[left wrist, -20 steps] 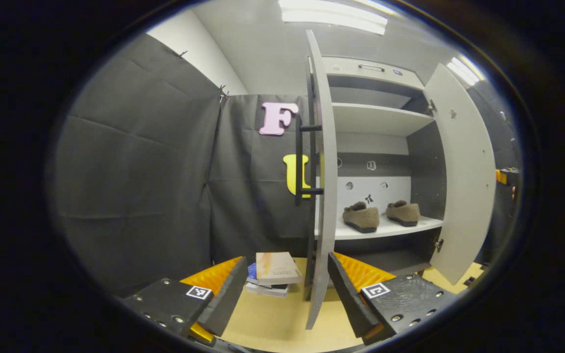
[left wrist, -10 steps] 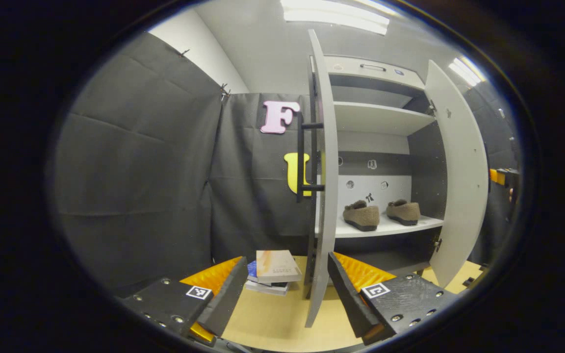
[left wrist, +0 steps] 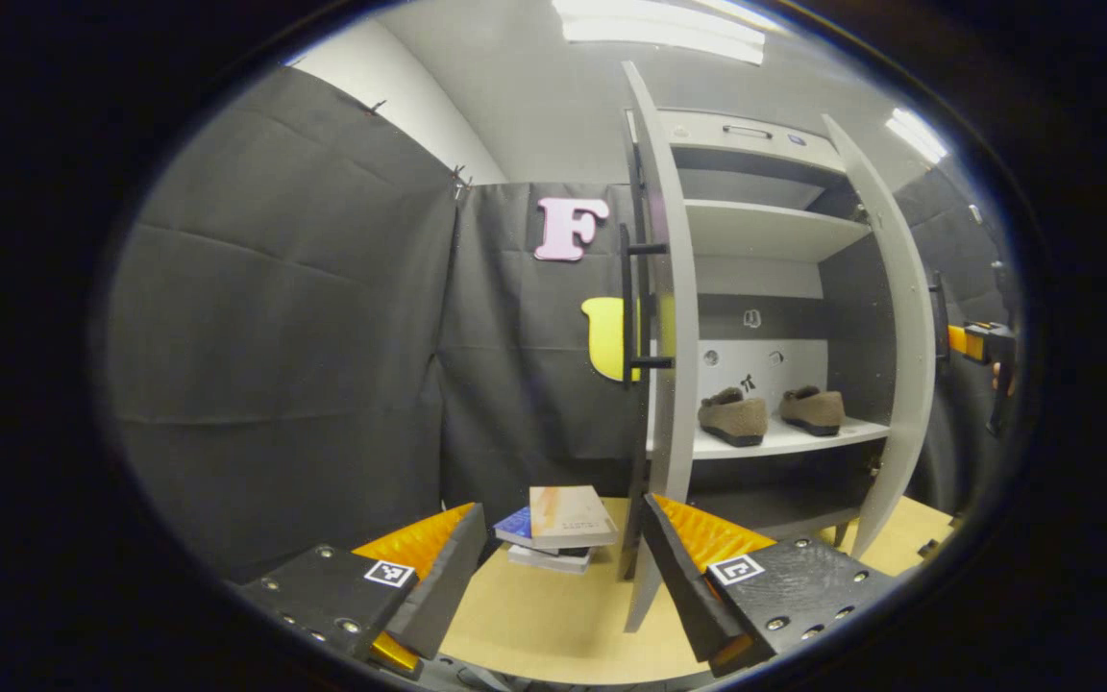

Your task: Grab one shoe with the right hand and put it into the shoe cabinet, grab the other shoe with the left hand and put it into the shoe cabinet; then close the right door with the right hand and the left door with the left hand.

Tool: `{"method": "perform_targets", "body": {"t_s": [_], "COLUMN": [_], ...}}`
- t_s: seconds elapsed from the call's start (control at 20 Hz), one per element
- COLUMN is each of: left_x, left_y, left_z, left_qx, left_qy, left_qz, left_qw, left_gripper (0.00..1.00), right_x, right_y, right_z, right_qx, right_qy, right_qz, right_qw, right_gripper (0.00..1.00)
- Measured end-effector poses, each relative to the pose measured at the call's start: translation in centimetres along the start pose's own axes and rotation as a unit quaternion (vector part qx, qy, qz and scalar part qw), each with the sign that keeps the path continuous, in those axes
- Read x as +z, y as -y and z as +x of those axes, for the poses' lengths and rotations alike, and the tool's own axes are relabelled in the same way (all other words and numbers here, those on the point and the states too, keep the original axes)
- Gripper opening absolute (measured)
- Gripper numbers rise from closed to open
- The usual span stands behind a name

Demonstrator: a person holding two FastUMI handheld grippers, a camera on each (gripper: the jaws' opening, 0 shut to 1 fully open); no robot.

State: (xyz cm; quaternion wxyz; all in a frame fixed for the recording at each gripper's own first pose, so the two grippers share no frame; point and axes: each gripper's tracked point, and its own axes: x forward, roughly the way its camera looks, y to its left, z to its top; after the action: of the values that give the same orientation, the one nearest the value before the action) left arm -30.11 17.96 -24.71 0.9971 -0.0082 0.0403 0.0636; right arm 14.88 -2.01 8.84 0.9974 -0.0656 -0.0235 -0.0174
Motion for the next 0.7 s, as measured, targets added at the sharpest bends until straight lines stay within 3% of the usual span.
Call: {"method": "perform_targets", "body": {"t_s": [0.3,0.45,0.7], "left_x": [-0.3,-0.3,0.6], "left_y": [-1.7,-1.7,-2.0], "left_z": [-0.5,-0.2,1.4], "left_qx": [0.022,0.021,0.017], "left_qy": [-0.006,-0.008,-0.009], "left_qz": [-0.004,-0.007,-0.008], "left_qw": [1.0,1.0,1.0], "left_gripper": [1.0,1.0,1.0], "right_x": [0.0,0.0,-0.3], "right_y": [-3.8,-4.1,-3.6], "right_z": [2.6,2.7,2.2], "right_qx": [0.034,0.035,0.036], "right_qy": [0.002,0.006,0.006], "right_qz": [-0.019,-0.029,-0.027], "right_qw": [0.999,0.999,0.999], "right_gripper": [0.95,0.92,0.98]}}
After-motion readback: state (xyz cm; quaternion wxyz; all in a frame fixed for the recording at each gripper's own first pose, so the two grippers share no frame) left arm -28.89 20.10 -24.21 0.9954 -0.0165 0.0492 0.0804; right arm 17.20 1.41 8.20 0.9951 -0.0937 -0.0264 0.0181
